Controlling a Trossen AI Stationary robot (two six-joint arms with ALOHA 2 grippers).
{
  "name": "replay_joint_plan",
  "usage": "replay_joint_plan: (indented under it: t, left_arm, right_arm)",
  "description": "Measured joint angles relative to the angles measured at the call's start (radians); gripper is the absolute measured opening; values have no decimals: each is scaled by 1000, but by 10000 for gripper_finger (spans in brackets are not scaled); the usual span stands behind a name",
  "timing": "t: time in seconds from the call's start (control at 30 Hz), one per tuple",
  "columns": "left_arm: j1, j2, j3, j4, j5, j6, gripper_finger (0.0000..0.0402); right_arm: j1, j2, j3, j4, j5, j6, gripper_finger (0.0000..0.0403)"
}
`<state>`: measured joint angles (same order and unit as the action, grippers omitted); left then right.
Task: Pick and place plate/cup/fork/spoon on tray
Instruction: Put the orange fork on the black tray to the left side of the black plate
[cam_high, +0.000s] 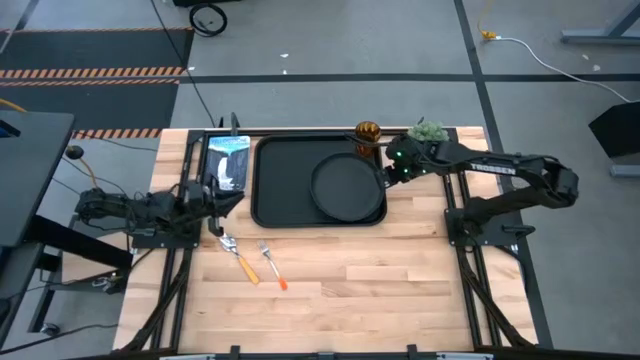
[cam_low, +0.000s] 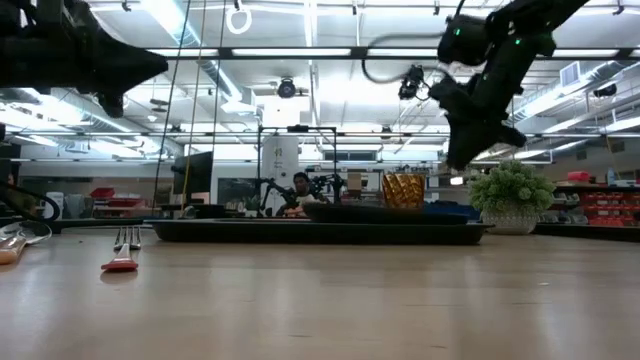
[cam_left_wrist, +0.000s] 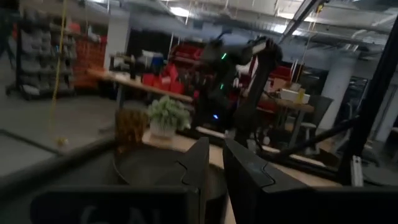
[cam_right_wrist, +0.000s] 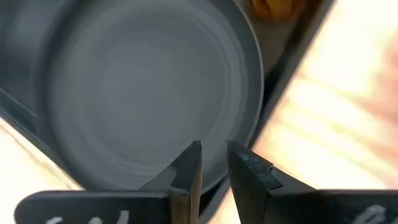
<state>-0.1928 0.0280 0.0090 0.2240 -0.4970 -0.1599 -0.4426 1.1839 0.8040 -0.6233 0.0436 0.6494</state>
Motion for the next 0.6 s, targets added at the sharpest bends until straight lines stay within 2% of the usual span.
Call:
replay_joint_plan:
  t: [0.3,0.43,0.6]
  left_arm:
    - [-1,139,6,-22,41,-161,53]
    - [-1,236,47,-36,85,-250,52]
    - [-8,375,94,-80,90,-423,52]
  right_arm:
    - [229,-59,0,104,282,-105,83]
    - [327,-34,0,126,422,-149,82]
    - [444,34,0,151,607,-156,82]
